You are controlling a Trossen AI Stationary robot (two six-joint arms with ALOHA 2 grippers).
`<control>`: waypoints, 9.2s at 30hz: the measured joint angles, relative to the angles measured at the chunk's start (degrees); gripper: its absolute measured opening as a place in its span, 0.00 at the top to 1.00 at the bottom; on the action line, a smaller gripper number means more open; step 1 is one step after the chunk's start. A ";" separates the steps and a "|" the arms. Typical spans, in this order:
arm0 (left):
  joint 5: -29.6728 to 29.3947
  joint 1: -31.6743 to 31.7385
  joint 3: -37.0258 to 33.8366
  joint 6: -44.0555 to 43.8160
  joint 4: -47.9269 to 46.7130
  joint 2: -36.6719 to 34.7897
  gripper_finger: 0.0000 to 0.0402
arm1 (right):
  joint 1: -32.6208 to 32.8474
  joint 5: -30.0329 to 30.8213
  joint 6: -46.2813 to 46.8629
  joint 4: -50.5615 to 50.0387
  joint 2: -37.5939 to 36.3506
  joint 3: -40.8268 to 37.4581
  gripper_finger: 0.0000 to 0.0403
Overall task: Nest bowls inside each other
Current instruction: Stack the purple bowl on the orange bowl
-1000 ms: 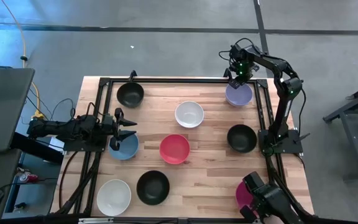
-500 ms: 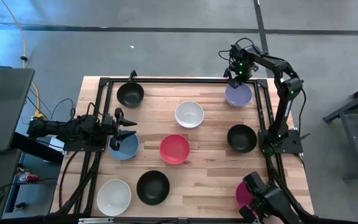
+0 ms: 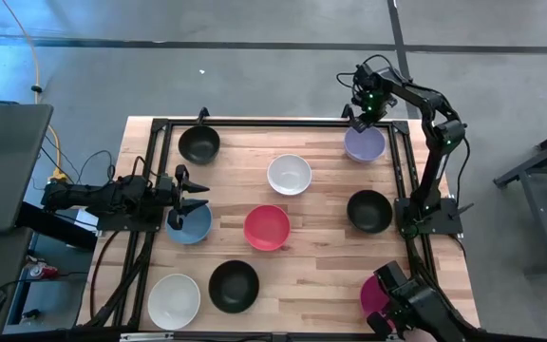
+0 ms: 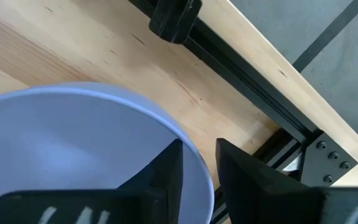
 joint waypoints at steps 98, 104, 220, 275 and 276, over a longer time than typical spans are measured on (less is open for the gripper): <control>0.00 0.00 -0.02 0.00 0.00 0.00 0.57 | 3.08 -9.39 7.13 1.62 -1.53 -0.11 0.85; 0.00 0.02 0.00 0.00 0.00 0.00 0.57 | 3.06 -9.41 7.13 1.67 -1.51 -0.11 0.85; 0.00 0.00 -0.01 0.02 0.04 -0.01 0.57 | 36.29 -16.30 13.58 -20.48 0.48 24.55 1.00; 2.11 0.02 -0.02 -0.17 1.36 -0.02 0.57 | 59.21 -21.03 35.36 0.94 12.74 24.57 1.00; 2.28 0.00 -0.01 -0.17 1.36 -0.02 0.57 | 59.24 -20.99 35.37 0.69 13.04 24.57 1.00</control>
